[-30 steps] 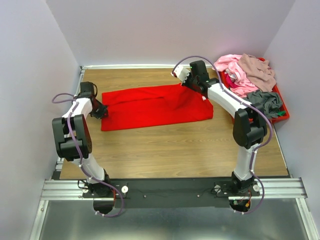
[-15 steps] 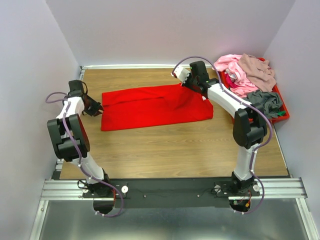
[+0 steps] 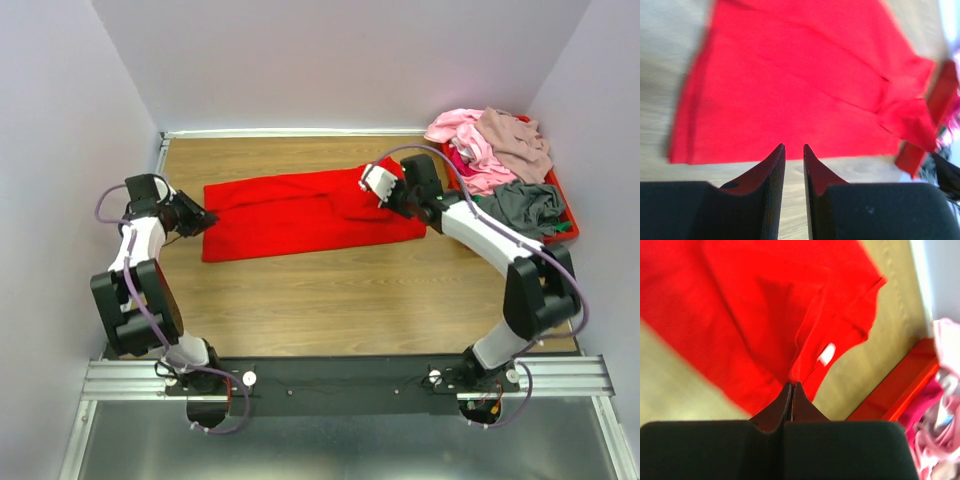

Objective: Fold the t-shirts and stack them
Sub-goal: Fold the tshirt

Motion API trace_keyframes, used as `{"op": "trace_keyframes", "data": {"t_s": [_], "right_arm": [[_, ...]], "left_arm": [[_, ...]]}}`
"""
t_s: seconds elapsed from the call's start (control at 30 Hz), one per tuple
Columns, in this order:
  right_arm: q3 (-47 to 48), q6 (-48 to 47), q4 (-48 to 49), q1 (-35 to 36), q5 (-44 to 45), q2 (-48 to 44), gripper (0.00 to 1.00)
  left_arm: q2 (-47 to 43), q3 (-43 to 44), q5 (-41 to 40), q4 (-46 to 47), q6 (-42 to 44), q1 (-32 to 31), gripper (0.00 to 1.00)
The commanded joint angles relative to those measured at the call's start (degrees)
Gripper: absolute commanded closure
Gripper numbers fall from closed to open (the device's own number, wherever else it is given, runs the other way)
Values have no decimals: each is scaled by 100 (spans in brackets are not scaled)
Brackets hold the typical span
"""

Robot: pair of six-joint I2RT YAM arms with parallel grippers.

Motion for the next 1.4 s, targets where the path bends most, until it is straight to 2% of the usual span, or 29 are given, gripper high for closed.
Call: {"op": "trace_keyframes", "data": {"t_s": [0.0, 0.03, 0.17, 0.3, 0.37, 0.43, 0.6, 0.7, 0.93, 1.2, 1.37], "right_arm": [[-954, 45, -36, -24, -417, -729, 98], [-1131, 27, -36, -24, -443, -983, 96], [-1870, -26, -36, -24, -382, -1459, 61], [-1854, 342, -45, -85, -373, -1601, 47], [-1582, 545, -54, -138, -539, -1557, 36], [-1180, 905, -89, -234, -688, -1277, 30], [-106, 1897, -343, -594, -1216, -214, 29], [526, 2188, -537, -867, -1602, 463, 29], [1817, 2321, -1170, -1131, -2770, 1764, 30], [2883, 2488, -1618, -1131, -3054, 2924, 35], [3182, 2462, -1776, -1140, -2966, 3241, 36]], "left_arm": [[-615, -222, 872, 793, 379, -133, 71], [-720, -275, 951, 863, 537, -229, 71], [-1509, -644, 1242, 1355, 984, -414, 69], [-2284, -864, 663, 1382, 1504, -494, 61], [-2645, -1022, 321, 1338, 1654, -494, 58], [-2864, -1224, 170, 1382, 1742, -503, 58], [-3138, -1734, -76, 1593, 1795, -512, 58], [-3243, -1858, -120, 1743, 1707, -538, 57], [-3129, -1911, -50, 1848, 1690, -547, 57], [-3112, -1946, -41, 1910, 1663, -573, 57], [-3050, -1946, -50, 1910, 1654, -591, 57]]}}
